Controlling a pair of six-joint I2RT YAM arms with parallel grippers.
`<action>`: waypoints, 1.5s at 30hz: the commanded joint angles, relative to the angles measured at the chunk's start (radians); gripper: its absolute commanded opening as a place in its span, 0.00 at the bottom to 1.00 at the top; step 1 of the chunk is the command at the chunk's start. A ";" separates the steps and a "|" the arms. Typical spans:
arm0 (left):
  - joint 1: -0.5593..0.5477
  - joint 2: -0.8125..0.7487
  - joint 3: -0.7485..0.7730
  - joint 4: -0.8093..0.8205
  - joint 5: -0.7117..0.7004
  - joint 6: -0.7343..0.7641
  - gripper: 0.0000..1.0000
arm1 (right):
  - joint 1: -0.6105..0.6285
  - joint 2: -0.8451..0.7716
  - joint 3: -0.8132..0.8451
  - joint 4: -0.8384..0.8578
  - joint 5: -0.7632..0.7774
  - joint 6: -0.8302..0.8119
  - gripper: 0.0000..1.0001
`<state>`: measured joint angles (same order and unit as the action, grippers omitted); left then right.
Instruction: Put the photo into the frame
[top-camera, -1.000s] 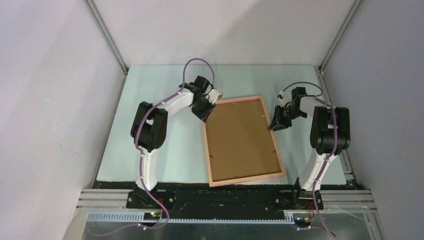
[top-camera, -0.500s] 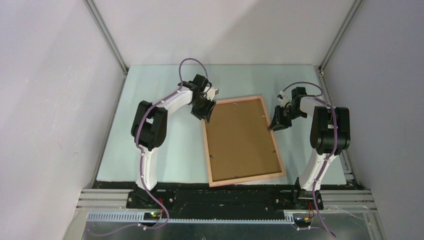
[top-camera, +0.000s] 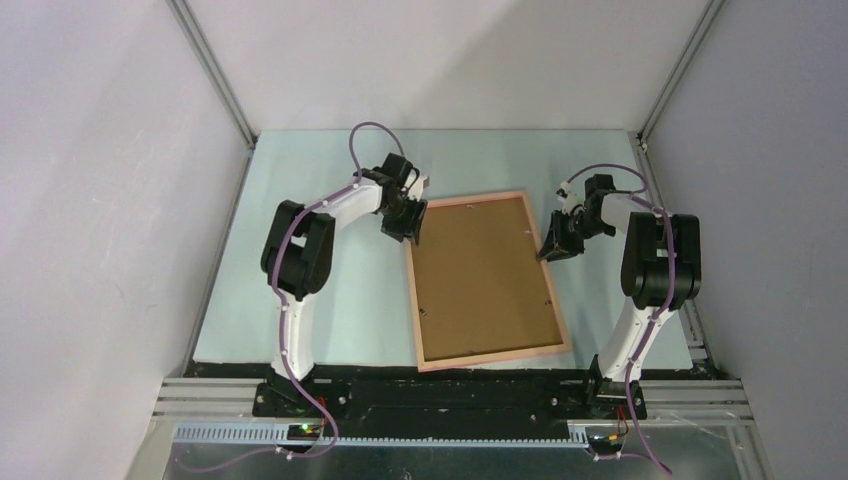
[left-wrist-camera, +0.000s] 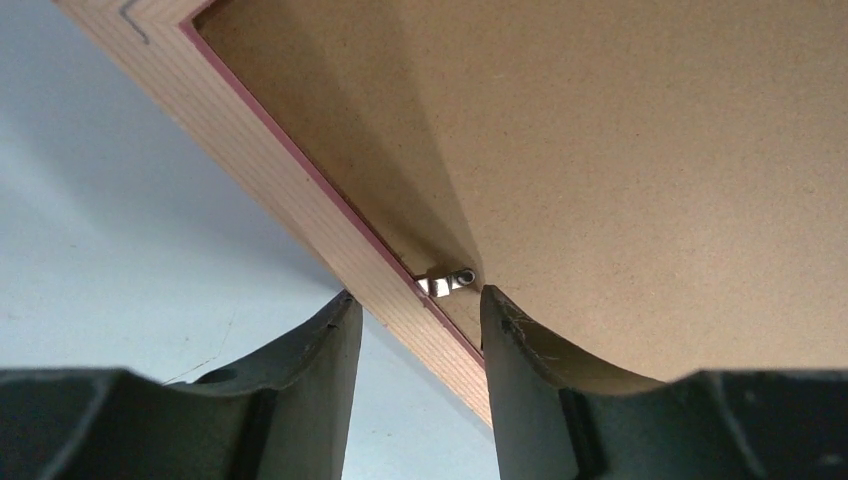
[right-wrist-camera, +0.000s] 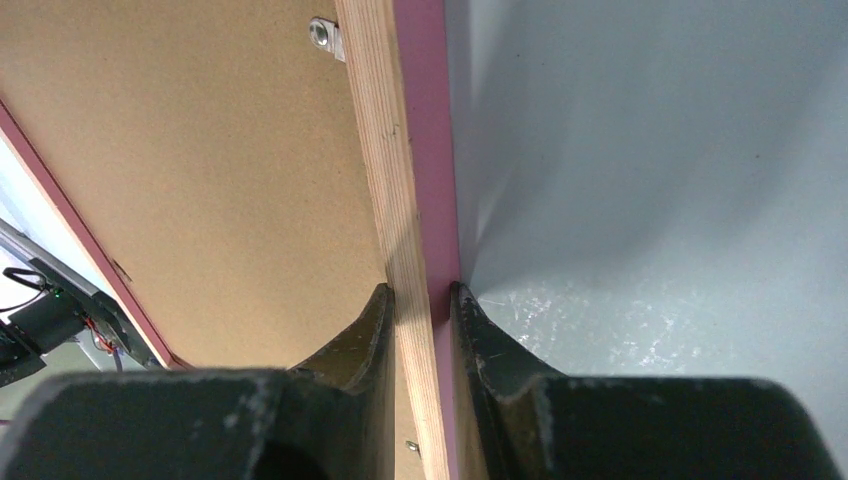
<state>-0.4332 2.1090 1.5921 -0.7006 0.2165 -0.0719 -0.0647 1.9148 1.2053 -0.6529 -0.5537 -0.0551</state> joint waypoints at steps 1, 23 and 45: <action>0.005 -0.002 -0.020 0.068 0.038 -0.050 0.51 | -0.019 0.026 -0.016 0.048 -0.020 0.050 0.00; 0.009 -0.240 -0.314 0.081 0.233 0.053 0.85 | -0.058 -0.008 -0.032 0.163 0.036 0.231 0.00; -0.102 -0.220 -0.356 0.109 0.118 -0.013 0.61 | -0.064 -0.003 -0.031 0.170 0.001 0.240 0.00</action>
<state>-0.5213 1.9018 1.2503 -0.6071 0.3824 -0.0715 -0.1154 1.9144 1.1820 -0.5171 -0.5556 0.1387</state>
